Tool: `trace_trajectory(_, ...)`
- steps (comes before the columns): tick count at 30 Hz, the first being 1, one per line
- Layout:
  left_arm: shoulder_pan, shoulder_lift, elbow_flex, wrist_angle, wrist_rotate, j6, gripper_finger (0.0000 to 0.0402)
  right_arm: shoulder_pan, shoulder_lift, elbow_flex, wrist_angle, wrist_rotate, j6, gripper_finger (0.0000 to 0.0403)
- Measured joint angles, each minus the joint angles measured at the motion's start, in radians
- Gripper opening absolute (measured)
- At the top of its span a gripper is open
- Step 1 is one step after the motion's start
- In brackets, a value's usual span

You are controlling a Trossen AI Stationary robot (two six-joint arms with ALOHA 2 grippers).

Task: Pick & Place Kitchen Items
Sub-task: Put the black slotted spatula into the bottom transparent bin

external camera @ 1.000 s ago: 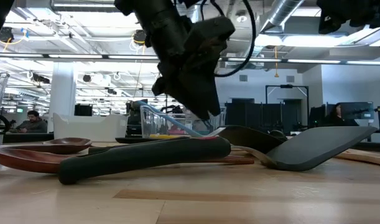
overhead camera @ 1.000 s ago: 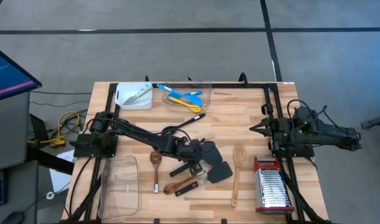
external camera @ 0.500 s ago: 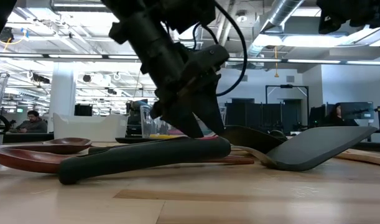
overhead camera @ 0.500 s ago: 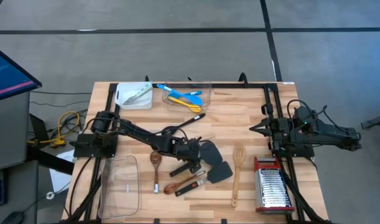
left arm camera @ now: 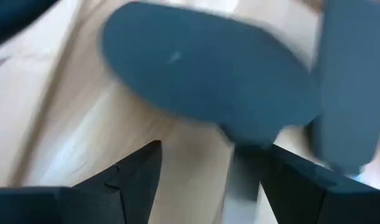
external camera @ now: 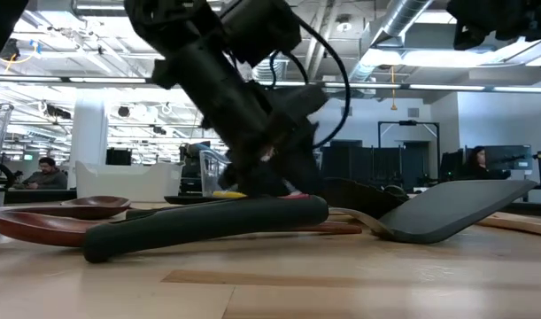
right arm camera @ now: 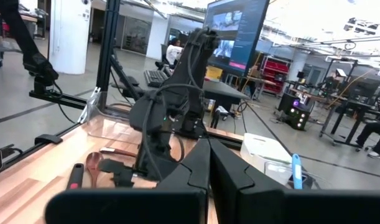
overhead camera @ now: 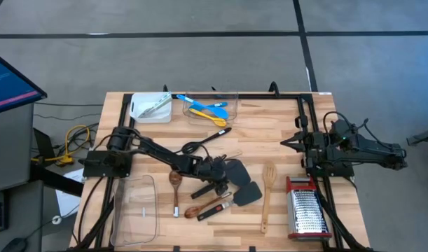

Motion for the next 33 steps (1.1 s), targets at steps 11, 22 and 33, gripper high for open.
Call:
trace_trajectory(11,0.000,0.031,0.002,0.074,0.013,0.008,0.0228,0.000,0.000,0.000,-0.001,0.000,0.000,0.0000)
trace_trajectory(22,0.000,0.026,-0.001,0.064,0.012,0.010,0.0090,0.000,0.000,0.000,-0.002,0.000,0.000,0.0000)
trace_trajectory(33,-0.002,0.016,-0.002,0.065,0.016,0.056,0.0030,0.000,0.000,0.000,-0.003,0.000,0.000,0.0000)
